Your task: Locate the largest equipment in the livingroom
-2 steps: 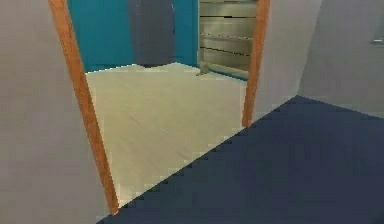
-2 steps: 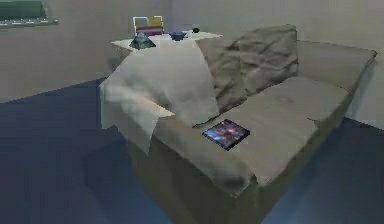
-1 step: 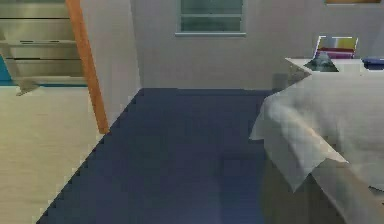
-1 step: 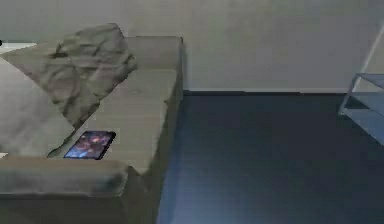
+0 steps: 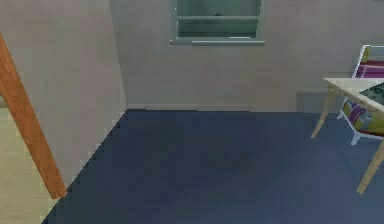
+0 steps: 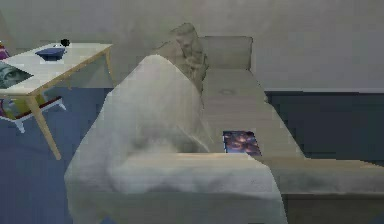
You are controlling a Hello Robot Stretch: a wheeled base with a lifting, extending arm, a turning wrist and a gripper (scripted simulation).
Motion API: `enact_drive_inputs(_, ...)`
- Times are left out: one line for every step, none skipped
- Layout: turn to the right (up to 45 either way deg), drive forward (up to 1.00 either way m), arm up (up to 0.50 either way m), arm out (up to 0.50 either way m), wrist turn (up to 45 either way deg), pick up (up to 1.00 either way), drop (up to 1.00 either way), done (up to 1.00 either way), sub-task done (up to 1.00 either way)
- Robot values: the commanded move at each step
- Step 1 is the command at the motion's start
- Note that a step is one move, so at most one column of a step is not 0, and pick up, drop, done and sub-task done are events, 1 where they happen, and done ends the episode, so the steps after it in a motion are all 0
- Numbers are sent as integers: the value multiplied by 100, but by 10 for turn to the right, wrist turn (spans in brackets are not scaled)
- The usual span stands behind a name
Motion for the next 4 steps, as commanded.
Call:
enact_drive_inputs(30,0,0,0,0,0,0,0,0)
enact_drive_inputs(0,70,0,0,0,0,0,0,0)
enact_drive_inputs(270,0,0,0,0,0,0,0,0)
enact_drive_inputs(0,100,0,0,0,0,0,0,0)
